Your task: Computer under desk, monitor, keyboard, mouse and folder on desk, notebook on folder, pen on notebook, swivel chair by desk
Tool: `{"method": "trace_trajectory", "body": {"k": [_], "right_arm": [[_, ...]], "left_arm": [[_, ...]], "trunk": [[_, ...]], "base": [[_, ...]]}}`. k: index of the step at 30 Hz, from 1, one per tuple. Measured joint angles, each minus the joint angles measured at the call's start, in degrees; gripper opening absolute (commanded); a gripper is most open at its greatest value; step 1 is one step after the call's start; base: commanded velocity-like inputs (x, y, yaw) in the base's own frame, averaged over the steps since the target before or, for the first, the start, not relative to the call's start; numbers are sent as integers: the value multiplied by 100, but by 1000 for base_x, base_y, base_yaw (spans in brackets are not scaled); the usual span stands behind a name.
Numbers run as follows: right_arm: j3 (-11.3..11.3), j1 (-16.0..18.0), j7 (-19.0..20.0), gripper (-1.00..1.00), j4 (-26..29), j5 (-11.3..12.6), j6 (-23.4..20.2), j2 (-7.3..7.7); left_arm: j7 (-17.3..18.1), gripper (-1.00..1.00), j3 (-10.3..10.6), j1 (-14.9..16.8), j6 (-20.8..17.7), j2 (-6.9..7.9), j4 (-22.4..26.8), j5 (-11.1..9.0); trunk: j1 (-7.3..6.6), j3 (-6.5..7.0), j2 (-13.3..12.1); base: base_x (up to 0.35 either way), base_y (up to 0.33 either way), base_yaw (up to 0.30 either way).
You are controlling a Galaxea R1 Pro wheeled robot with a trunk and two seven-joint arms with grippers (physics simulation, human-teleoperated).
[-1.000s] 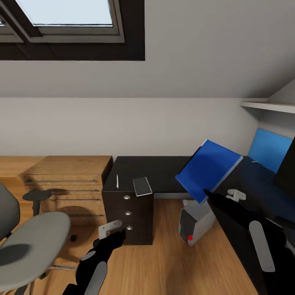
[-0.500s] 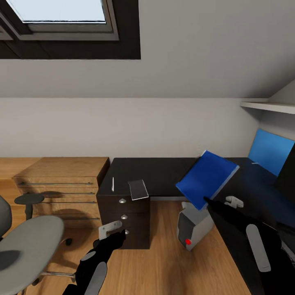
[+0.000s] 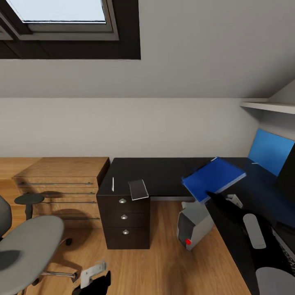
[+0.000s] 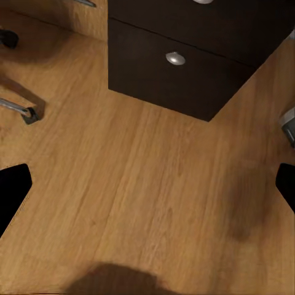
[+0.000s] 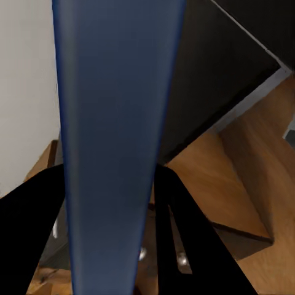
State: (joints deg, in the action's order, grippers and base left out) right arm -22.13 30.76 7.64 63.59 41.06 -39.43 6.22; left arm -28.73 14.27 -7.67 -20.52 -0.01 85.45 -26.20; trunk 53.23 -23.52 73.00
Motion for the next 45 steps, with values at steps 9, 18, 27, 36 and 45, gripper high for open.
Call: {"method": "trace_trajectory", "body": {"k": [9,18,27,36,45], "right_arm": [[-325,1554,-406,-100,-1868,59,349,86],[-467,1979,-406,-100,-2794,55,1281,98],[-481,1975,-96,-100,-2920,741,895,133],[-482,1956,48,-100,-2930,857,844,146],[-480,1948,48,-100,-2932,865,845,146]], "left_arm": [[33,100,2,-199,767,44,-871,6],[172,100,-1,-210,818,180,-1140,5],[196,100,-1,-210,826,188,-1323,4],[193,100,-2,-210,823,173,-1478,4],[201,100,2,-211,820,164,-1560,8]], "trunk": [[0,0,0],[-2,0,1],[-3,0,1],[-2,0,1],[0,0,0]], "base": [[0,0,0],[73,0,0],[302,0,0],[250,0,0],[5,83,-1]]}}
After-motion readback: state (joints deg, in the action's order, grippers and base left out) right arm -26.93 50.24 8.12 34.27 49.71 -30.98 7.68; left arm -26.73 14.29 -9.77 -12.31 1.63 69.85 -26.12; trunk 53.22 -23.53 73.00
